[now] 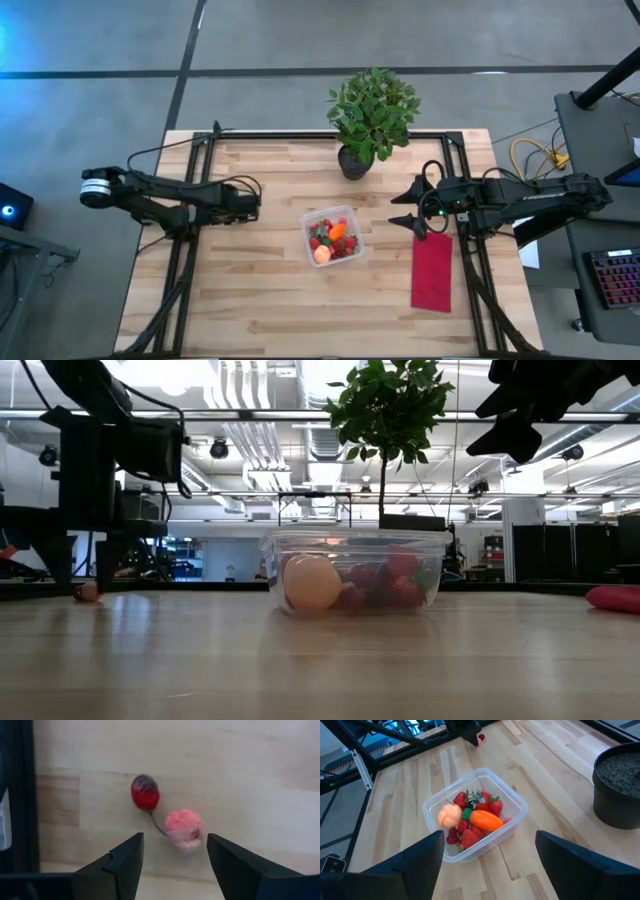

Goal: Pick and placing Produce into tupperware
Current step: Put the pink peach into the transparent bin

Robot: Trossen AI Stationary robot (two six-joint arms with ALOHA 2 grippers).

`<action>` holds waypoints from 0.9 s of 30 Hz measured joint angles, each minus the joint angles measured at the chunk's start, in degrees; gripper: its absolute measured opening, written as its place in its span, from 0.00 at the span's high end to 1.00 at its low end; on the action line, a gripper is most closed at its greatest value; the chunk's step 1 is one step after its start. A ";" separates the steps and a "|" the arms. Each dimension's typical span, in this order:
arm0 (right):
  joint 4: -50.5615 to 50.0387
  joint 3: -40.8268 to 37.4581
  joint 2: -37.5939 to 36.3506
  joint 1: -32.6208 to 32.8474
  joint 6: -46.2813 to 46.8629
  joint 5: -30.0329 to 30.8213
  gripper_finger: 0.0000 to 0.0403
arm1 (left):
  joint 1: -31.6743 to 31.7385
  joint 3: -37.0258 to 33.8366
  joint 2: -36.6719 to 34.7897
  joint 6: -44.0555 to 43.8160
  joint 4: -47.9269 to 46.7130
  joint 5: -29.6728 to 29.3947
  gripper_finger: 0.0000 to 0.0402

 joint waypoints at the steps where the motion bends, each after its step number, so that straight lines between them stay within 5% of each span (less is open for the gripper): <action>1: 0.02 0.00 0.01 0.00 0.00 0.00 0.25 | -0.01 0.20 0.46 -0.02 0.26 -0.68 0.49; 11: 0.00 0.00 0.02 -0.02 -0.01 0.01 0.23 | 0.36 0.15 4.79 0.04 3.79 -2.50 0.50; 27: 0.00 0.00 0.00 0.00 -0.02 0.02 0.23 | 0.46 0.47 5.56 0.08 5.99 -8.54 0.68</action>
